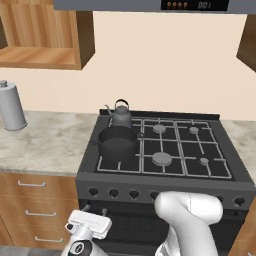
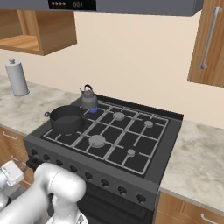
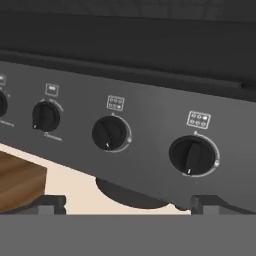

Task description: Pick the kettle from the cabinet and place it on a stove burner. Then pick the pot from the counter and place it on another stove burner. Finally, turn both burners on.

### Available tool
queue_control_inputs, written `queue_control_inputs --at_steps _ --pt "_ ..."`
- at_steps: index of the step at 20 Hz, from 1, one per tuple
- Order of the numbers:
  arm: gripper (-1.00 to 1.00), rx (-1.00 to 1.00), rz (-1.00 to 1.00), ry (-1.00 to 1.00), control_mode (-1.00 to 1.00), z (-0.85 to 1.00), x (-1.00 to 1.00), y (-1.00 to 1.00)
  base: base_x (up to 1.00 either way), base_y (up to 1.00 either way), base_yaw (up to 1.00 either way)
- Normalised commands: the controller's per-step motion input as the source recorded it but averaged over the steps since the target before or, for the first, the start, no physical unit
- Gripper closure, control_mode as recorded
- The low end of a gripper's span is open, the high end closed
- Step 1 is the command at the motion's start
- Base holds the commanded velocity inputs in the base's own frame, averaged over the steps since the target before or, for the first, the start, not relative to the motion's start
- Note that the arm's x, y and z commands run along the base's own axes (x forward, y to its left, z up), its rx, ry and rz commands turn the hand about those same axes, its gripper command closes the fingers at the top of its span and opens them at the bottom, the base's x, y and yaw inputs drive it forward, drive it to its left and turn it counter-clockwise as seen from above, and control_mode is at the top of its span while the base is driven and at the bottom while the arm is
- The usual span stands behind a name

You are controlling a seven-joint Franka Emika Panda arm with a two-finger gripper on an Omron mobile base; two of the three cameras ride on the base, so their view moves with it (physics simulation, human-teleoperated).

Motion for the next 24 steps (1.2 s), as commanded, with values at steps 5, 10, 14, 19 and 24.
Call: queue_control_inputs --at_steps 5,10,14,19,24 --pt "-1.00 0.03 0.00 0.00 -1.00 0.03 0.38 0.00 0.00 0.00 0.00" --pt "-1.00 0.00 0.00 0.00 -1.00 0.00 0.33 0.01 0.00 0.00 0.00" --pt "-1.00 0.00 0.00 0.00 -1.00 0.00 0.37 0.00 0.00 0.00 0.00" --pt "-1.00 0.00 0.00 0.00 -1.00 -0.02 0.37 0.08 0.00 0.00 0.00" --pt "-1.00 0.00 0.00 0.00 -1.00 -0.13 0.25 0.15 0.00 0.00 0.00"
